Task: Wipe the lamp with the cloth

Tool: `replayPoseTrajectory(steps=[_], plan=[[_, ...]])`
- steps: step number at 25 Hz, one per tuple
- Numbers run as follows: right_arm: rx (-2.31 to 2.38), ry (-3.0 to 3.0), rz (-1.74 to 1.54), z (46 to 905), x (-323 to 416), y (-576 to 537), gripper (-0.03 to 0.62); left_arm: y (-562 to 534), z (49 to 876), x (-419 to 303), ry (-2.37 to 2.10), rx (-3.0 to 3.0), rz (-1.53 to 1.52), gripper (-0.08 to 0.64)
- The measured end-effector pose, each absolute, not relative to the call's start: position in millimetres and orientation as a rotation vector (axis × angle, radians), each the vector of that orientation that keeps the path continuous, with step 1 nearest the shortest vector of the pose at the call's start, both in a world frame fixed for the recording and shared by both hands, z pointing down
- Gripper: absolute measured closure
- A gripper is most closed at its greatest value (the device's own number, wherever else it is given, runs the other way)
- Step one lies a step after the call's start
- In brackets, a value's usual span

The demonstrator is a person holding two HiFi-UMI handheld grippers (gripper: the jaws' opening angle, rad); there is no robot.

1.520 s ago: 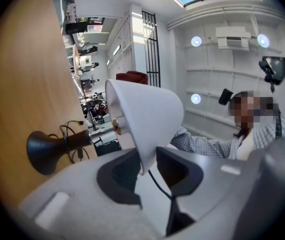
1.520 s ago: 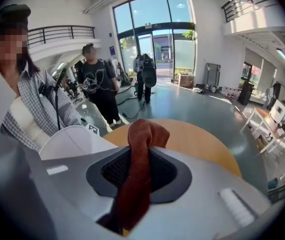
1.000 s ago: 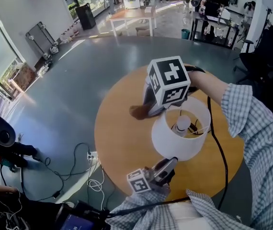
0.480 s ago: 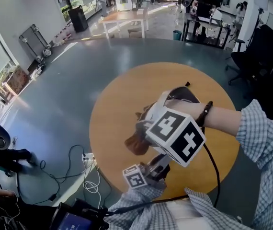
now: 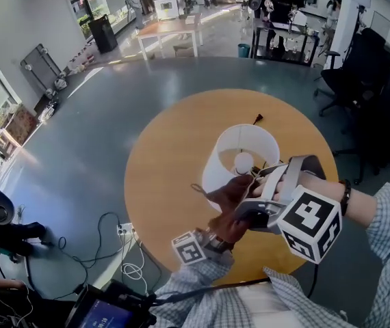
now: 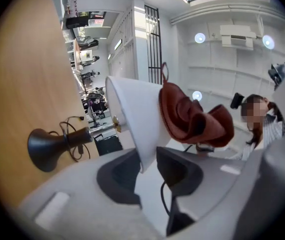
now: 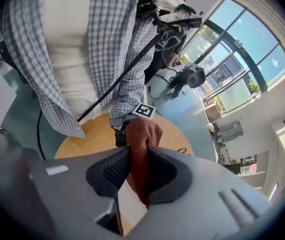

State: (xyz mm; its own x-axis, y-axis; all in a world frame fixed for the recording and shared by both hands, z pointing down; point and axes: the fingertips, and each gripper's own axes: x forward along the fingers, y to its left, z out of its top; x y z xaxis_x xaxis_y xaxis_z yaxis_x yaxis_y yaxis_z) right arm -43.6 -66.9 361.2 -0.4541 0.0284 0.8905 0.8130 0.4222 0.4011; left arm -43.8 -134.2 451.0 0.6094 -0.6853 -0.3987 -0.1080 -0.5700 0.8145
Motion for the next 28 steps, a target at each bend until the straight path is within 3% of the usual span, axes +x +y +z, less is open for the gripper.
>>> replayPoseTrajectory(steps=[10,16,24,28], plan=[[-0.269,-2.231,-0.726,351.0,22.2,-92.1,0.500,-133.5,456.2,-40.4,-0.646,2.055,-0.825,0.419],[0.005,-2.493,-0.436,355.6,49.3,-103.8,0.500,-131.9,475.9,-73.1,-0.799,2.073,-0.678,0.391],[0.317,-2.754,0.031,388.8,78.5,-117.8,0.501,-134.2,425.6,-111.1,-1.038,2.410,-0.202,0.390],[0.418,-2.808,0.210,407.9,84.1,-116.2,0.500,-146.0,384.3,-106.9,-1.139,2.717,0.214,0.390]])
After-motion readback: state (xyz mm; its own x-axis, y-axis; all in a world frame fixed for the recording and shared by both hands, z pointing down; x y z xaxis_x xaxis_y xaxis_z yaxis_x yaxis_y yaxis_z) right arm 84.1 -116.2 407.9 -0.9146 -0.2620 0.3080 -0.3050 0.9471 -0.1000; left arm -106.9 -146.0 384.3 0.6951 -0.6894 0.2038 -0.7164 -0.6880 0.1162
